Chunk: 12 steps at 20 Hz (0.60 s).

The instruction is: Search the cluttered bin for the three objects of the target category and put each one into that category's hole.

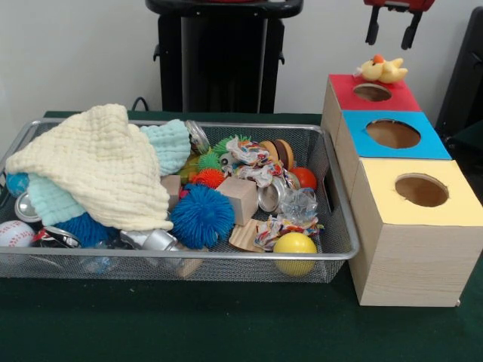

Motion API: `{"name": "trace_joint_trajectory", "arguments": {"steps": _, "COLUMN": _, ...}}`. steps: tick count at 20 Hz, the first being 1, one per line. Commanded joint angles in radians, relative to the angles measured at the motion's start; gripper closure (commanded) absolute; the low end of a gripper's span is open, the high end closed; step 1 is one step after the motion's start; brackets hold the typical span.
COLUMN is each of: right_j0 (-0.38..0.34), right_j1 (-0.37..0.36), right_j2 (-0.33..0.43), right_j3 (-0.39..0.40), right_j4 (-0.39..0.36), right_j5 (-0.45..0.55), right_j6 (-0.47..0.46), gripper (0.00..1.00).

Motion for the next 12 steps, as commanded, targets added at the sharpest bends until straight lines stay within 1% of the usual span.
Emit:
{"name": "trace_joint_trajectory", "arguments": {"steps": 1, "right_j0": -0.035, "right_j1": 0.066, "right_j2": 0.027, "right_j3": 0.024, "right_j4": -0.049, "right_j5": -0.082, "right_j6": 0.095, "gripper": 0.00}}
{"name": "trace_joint_trajectory", "arguments": {"steps": 12, "right_j0": -0.042, "right_j1": 0.087, "right_j2": 0.029, "right_j3": 0.048, "right_j4": -0.056, "right_j5": -0.143, "right_j6": 0.083, "gripper": 0.00}}
